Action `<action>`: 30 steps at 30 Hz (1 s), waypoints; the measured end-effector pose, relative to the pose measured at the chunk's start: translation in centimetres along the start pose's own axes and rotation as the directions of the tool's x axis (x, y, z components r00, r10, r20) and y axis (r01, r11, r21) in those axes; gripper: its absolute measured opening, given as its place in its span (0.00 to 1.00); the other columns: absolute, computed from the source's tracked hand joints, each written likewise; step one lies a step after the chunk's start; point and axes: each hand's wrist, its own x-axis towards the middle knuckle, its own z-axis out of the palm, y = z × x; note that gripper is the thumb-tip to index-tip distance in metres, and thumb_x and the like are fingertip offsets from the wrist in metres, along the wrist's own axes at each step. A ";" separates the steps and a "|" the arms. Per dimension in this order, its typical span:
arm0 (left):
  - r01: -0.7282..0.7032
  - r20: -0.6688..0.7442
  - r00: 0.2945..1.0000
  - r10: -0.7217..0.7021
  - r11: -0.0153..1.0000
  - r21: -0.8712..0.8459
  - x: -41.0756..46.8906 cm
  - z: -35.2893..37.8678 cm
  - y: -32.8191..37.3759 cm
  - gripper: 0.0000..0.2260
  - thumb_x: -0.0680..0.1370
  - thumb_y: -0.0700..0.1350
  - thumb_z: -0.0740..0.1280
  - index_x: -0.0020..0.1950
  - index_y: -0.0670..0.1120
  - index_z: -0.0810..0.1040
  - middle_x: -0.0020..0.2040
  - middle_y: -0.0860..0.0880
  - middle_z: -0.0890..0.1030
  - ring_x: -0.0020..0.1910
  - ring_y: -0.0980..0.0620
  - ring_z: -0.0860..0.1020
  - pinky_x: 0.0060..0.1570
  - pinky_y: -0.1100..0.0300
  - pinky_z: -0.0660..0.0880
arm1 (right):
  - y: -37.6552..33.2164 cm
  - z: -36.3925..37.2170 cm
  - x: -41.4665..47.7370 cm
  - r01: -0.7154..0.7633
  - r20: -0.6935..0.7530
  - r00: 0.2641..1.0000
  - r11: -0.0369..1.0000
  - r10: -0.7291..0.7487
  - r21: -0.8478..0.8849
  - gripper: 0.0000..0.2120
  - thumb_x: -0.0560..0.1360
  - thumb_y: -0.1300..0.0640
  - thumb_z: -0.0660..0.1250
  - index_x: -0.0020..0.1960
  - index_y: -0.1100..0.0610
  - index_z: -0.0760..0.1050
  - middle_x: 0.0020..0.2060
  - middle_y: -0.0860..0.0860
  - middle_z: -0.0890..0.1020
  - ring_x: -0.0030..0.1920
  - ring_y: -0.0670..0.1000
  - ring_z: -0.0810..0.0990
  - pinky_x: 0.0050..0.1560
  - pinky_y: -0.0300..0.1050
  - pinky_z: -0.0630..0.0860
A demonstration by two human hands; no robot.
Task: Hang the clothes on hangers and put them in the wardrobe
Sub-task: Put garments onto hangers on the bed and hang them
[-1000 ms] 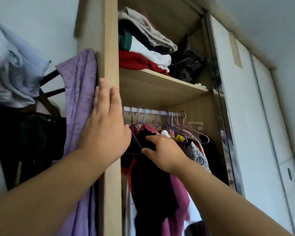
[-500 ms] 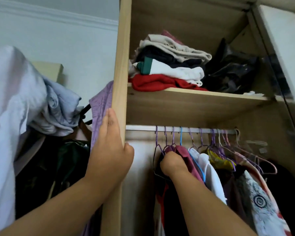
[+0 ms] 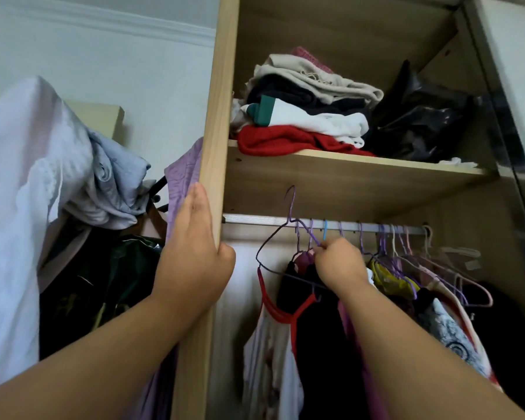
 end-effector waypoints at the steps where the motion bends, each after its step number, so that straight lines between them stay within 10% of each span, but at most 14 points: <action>1: 0.006 -0.004 1.000 -0.006 1.000 0.015 -0.1 -0.2 0.1 0.39 0.71 0.39 0.66 0.78 0.46 0.49 0.77 0.45 0.55 0.73 0.45 0.58 0.68 0.54 0.59 | 0.6 -1.0 -0.5 0.013 -0.027 1.000 1.000 -0.013 -0.004 0.10 0.76 0.58 0.60 0.49 0.61 0.78 0.48 0.62 0.82 0.51 0.63 0.78 0.44 0.45 0.70; 7: -0.329 0.097 0.944 0.316 0.866 0.377 -0.8 -0.1 0.7 0.35 0.63 0.40 0.70 0.71 0.45 0.69 0.74 0.38 0.61 0.73 0.37 0.62 0.64 0.36 0.63 | 5.9 -7.7 -4.8 0.066 -0.125 0.990 0.997 -0.062 0.028 0.11 0.75 0.55 0.64 0.40 0.61 0.79 0.35 0.58 0.81 0.41 0.60 0.78 0.37 0.45 0.69; 11: -0.410 0.311 0.896 0.317 0.860 0.305 -2.7 2.6 3.8 0.31 0.65 0.47 0.70 0.69 0.51 0.70 0.76 0.43 0.59 0.76 0.42 0.56 0.68 0.39 0.58 | 9.4 -12.0 -9.6 0.057 -0.187 0.981 0.997 -0.046 0.053 0.08 0.73 0.54 0.69 0.39 0.56 0.82 0.26 0.47 0.78 0.29 0.42 0.75 0.31 0.37 0.68; 17: -0.195 0.555 0.813 0.177 0.980 -0.027 -5.5 8.3 7.9 0.28 0.76 0.55 0.60 0.75 0.57 0.54 0.78 0.52 0.51 0.77 0.49 0.49 0.70 0.40 0.54 | 11.8 -19.3 -17.7 -0.068 -0.114 0.991 0.995 0.076 0.072 0.09 0.72 0.57 0.71 0.33 0.50 0.81 0.21 0.41 0.76 0.22 0.39 0.71 0.24 0.28 0.64; 22: -0.012 0.754 0.623 0.209 0.966 -0.258 -10.8 11.8 8.6 0.12 0.79 0.56 0.56 0.59 0.56 0.73 0.65 0.49 0.73 0.65 0.45 0.70 0.64 0.43 0.66 | 11.3 -24.8 -25.2 -0.248 -0.138 0.963 0.960 0.230 -0.129 0.05 0.70 0.51 0.72 0.36 0.46 0.83 0.28 0.41 0.80 0.29 0.39 0.75 0.29 0.28 0.66; 26: 0.204 0.755 0.444 0.482 0.766 -0.609 -17.0 13.0 9.5 0.11 0.80 0.44 0.60 0.37 0.47 0.72 0.37 0.48 0.79 0.40 0.47 0.77 0.42 0.58 0.72 | 9.5 -27.1 -32.0 -0.370 -0.194 0.928 0.853 0.319 -0.368 0.08 0.70 0.52 0.72 0.34 0.41 0.79 0.28 0.39 0.81 0.32 0.34 0.76 0.33 0.24 0.68; 30: 0.386 0.680 0.395 0.618 0.560 -0.733 -23.0 11.7 11.4 0.12 0.81 0.42 0.59 0.38 0.48 0.73 0.32 0.47 0.75 0.33 0.48 0.73 0.36 0.56 0.69 | 7.1 -27.2 -40.0 -0.558 -0.350 0.830 0.633 0.434 -0.537 0.06 0.73 0.47 0.68 0.37 0.40 0.79 0.28 0.43 0.80 0.31 0.40 0.77 0.31 0.34 0.69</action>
